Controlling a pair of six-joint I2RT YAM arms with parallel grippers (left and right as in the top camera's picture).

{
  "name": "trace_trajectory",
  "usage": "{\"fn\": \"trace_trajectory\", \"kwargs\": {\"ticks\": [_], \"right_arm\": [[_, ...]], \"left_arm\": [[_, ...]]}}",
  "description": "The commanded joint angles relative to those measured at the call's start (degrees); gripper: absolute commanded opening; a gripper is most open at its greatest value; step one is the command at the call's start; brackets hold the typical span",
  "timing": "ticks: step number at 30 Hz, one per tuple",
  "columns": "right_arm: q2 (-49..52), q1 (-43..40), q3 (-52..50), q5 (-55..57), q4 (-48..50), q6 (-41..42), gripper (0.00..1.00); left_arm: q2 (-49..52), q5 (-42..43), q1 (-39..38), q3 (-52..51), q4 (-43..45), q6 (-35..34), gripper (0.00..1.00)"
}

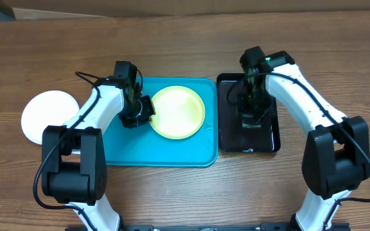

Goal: Clean dirty plates on tray and stack at the side
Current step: 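Return the sponge to the black tray and release it with the right gripper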

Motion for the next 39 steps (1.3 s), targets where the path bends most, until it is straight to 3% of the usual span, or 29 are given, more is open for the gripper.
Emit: {"fn": "trace_trajectory", "kwargs": {"ticks": [1, 24, 39], "right_arm": [[-0.8, 2.3, -2.5, -1.7, 0.1, 0.0, 0.04], [-0.8, 13.9, -6.7, -3.0, 2.3, 3.8, 0.04], [-0.8, 14.7, -6.7, -3.0, -0.7, 4.6, 0.04]], "left_arm": [[-0.1, -0.2, -0.4, -0.4, 0.1, 0.3, 0.05], [-0.1, -0.2, -0.4, -0.4, 0.4, 0.3, 0.04], [-0.1, -0.2, -0.4, -0.4, 0.3, 0.3, 0.04]]}}
